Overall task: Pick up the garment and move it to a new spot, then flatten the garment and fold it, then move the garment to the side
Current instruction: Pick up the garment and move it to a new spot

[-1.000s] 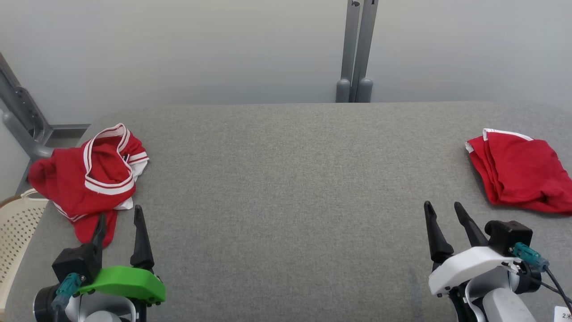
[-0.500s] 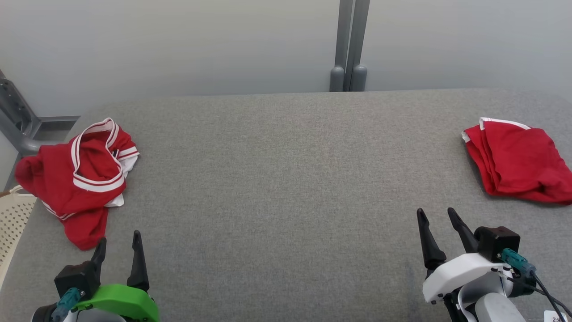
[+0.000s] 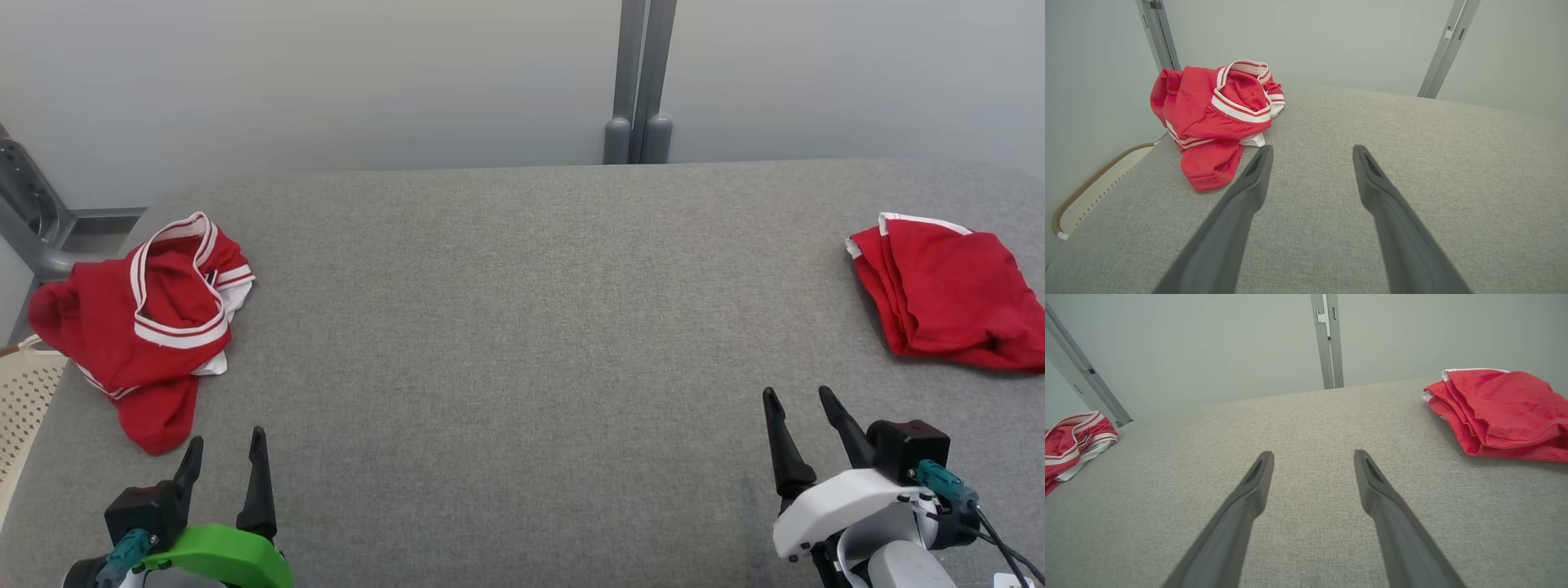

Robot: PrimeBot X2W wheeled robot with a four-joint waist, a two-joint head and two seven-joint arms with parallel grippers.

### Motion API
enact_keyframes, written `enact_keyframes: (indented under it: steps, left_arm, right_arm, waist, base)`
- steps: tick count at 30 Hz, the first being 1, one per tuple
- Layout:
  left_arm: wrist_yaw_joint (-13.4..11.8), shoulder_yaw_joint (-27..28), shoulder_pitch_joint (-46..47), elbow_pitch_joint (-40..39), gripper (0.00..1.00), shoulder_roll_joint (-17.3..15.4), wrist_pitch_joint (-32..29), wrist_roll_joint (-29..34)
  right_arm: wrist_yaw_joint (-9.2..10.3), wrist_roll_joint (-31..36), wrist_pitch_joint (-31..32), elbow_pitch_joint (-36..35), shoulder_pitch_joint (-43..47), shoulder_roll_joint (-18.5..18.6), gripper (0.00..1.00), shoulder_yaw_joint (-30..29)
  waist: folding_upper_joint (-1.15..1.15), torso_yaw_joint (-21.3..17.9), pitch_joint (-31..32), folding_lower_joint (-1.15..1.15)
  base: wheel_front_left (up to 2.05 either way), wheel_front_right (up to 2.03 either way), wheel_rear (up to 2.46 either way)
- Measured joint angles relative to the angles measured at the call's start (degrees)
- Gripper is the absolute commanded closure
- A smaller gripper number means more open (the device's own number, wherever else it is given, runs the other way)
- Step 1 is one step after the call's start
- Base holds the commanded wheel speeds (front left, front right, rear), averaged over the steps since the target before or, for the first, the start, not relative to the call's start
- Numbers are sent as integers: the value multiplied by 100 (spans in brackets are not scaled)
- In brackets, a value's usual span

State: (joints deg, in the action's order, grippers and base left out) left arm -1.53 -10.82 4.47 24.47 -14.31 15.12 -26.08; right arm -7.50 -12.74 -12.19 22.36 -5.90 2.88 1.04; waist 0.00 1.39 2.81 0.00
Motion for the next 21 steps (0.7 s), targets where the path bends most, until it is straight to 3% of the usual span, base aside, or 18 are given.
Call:
enact_keyframes:
  steps: [8, 21]
  left_arm:
    - [1, 47, 3, -4, 0, 34, 1, 9]
    - [0, 60, -4, -75, 0, 18, -44, 11]
  right_arm:
    - [0, -16, 9, 20, 51, -2, 0, -22]
    - [0, -89, 21, -46, 239, -3, 0, 178]
  waist:
    - [0, 108, 19, 0]
    - [0, 1080, 107, 0]
  base:
    - [0, 0, 0]
    - [0, 0, 0]
